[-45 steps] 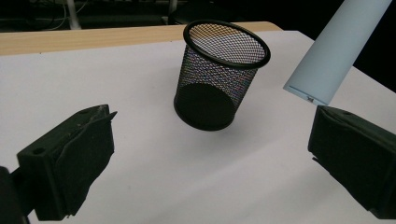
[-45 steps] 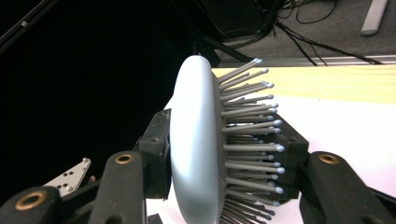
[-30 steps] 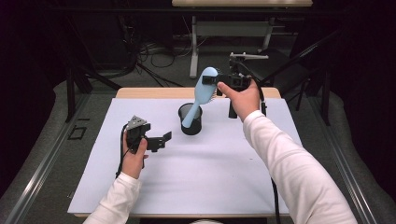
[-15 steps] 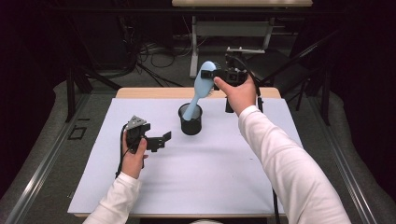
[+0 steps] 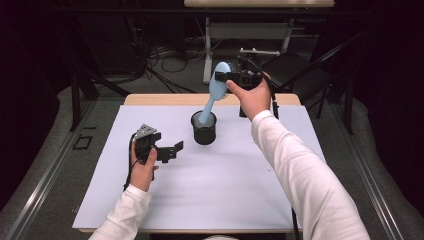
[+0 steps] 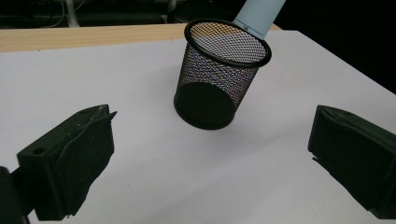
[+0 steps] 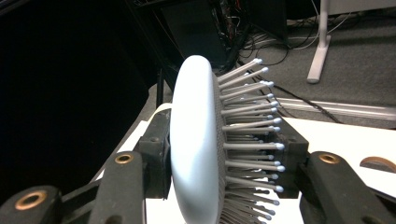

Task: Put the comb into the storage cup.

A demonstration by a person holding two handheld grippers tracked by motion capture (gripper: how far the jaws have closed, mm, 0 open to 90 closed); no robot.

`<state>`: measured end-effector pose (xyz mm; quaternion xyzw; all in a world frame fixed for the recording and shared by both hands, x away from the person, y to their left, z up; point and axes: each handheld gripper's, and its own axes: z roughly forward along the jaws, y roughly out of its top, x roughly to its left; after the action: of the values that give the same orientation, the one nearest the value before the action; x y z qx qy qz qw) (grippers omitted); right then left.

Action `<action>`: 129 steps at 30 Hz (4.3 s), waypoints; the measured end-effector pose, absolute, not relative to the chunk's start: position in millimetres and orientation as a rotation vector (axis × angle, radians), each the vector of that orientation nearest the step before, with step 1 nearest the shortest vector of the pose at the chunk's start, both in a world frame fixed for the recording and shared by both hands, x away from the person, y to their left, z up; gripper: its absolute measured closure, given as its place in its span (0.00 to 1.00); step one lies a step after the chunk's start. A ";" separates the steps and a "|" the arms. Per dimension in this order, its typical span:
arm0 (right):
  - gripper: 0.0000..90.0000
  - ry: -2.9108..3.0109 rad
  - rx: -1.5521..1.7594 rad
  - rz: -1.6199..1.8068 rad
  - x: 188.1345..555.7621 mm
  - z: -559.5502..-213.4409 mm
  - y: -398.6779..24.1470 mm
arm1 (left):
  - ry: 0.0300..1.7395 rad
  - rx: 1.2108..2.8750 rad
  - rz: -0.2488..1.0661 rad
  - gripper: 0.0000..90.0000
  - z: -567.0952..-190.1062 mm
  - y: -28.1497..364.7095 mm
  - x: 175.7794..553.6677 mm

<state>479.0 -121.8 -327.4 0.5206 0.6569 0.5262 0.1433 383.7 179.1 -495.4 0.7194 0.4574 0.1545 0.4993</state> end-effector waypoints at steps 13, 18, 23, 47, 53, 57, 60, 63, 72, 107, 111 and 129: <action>0.56 1.906 1.476 1.498 482.1 -331.7 -110.6 | 1.112 1.736 0.372 0.01 -495.4 180.1 383.9; 0.56 1.900 1.462 1.491 482.9 -333.3 -109.3 | 1.109 1.738 0.371 0.01 -495.7 179.8 384.1; 0.56 1.897 1.424 1.466 482.9 -335.9 -107.3 | 1.109 1.741 0.371 0.00 -496.1 179.9 384.4; 0.55 1.924 1.358 1.372 487.5 -364.8 -91.3 | 1.111 1.744 0.371 0.01 -496.6 180.4 385.0; 0.55 1.940 1.353 1.356 488.8 -372.6 -85.2 | 1.111 1.742 0.370 0.01 -496.5 180.8 385.0; 0.55 1.952 1.339 1.343 489.2 -376.6 -81.2 | 1.111 1.741 0.369 0.00 -496.5 181.0 385.1; 0.55 1.957 1.337 1.344 489.2 -379.4 -79.1 | 1.112 1.742 0.370 0.01 -496.6 181.0 385.2; 0.55 1.966 1.337 1.332 489.8 -384.8 -77.7 | 1.112 1.743 0.370 0.00 -496.7 181.0 385.3; 0.55 1.981 1.339 1.300 492.1 -398.1 -75.3 | 1.112 1.746 0.369 0.00 -497.2 180.8 385.6; 0.54 2.027 1.260 1.243 493.8 -411.4 -63.7 | 1.113 1.757 0.363 0.00 -499.0 179.6 385.9; 0.53 2.036 1.259 1.243 493.6 -411.3 -63.1 | 1.114 1.756 0.363 0.00 -499.1 179.3 385.9; 0.50 2.062 1.266 1.259 491.8 -411.8 -60.8 | 1.115 1.755 0.364 0.01 -499.3 179.4 386.0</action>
<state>491.8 -60.8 -411.8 0.4543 0.7398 0.4517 0.2056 386.0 179.4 -499.3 0.7233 0.4598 0.1499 0.4929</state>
